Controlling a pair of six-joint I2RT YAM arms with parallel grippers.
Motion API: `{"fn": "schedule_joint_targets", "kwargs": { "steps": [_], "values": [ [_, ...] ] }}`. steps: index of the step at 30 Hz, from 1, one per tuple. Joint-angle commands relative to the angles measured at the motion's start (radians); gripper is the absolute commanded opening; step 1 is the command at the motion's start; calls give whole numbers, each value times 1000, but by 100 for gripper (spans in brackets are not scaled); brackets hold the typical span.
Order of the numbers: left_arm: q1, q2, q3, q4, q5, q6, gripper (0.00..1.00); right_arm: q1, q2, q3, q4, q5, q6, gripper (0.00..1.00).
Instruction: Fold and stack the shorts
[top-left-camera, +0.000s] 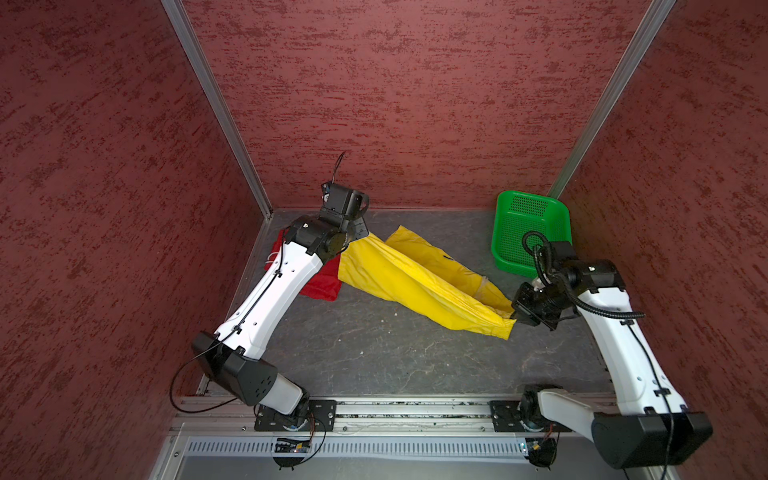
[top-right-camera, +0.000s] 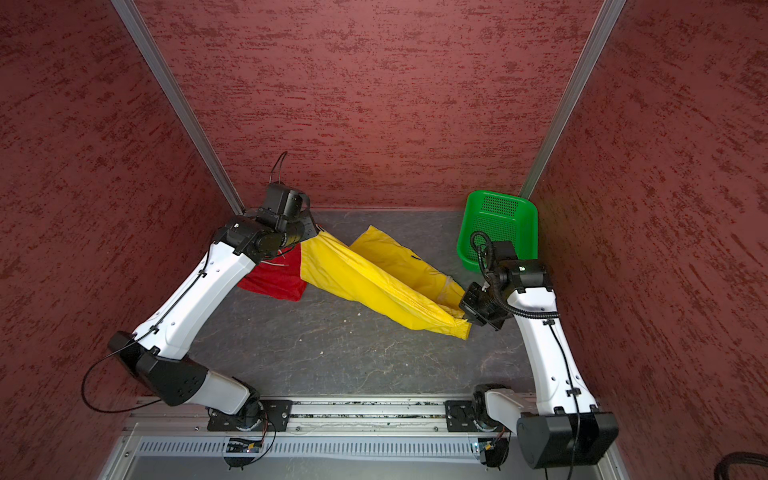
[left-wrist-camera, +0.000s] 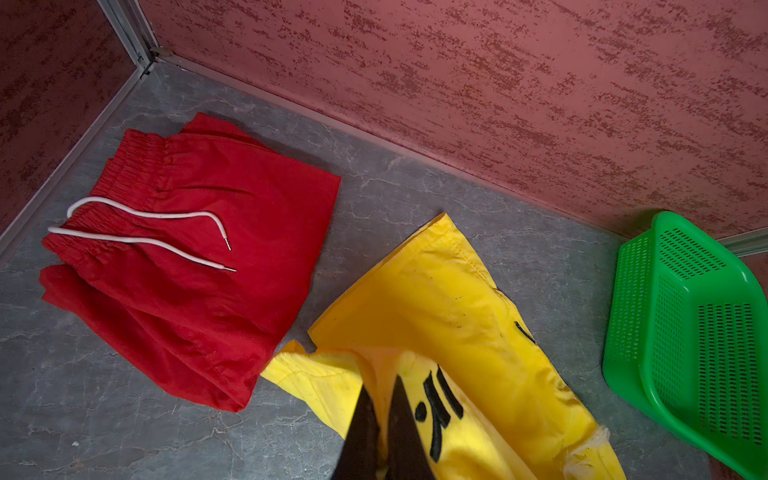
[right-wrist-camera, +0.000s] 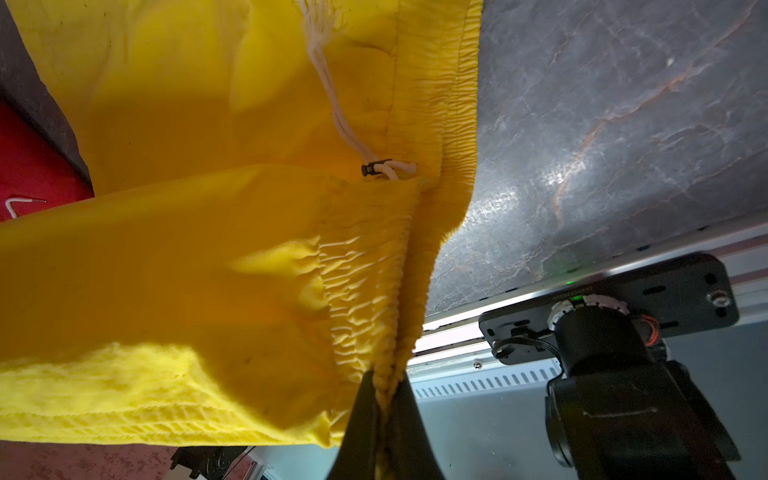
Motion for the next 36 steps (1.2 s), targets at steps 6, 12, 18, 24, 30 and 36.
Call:
{"fn": "schedule_joint_targets", "kwargs": {
  "steps": [6, 12, 18, 24, 30, 36],
  "values": [
    [-1, -58, -44, 65, -15, 24, 0, -7, -94, -89, -48, -34, 12, 0],
    [8, 3, -23, 136, 25, 57, 0, -7, -7, -53, -32, 6, -31, 0],
    [19, 115, 47, 180, 38, 75, 0, -16, 69, -13, -2, 12, -61, 0],
    [32, 214, 117, 214, 59, 89, 0, -37, 140, 14, 17, 23, -92, 0],
    [43, 305, 197, 234, 70, 109, 0, -69, 191, 37, 35, 28, -120, 0],
    [47, 392, 274, 221, 84, 111, 0, -92, 234, 39, 56, 27, -147, 0]
  ]
}}
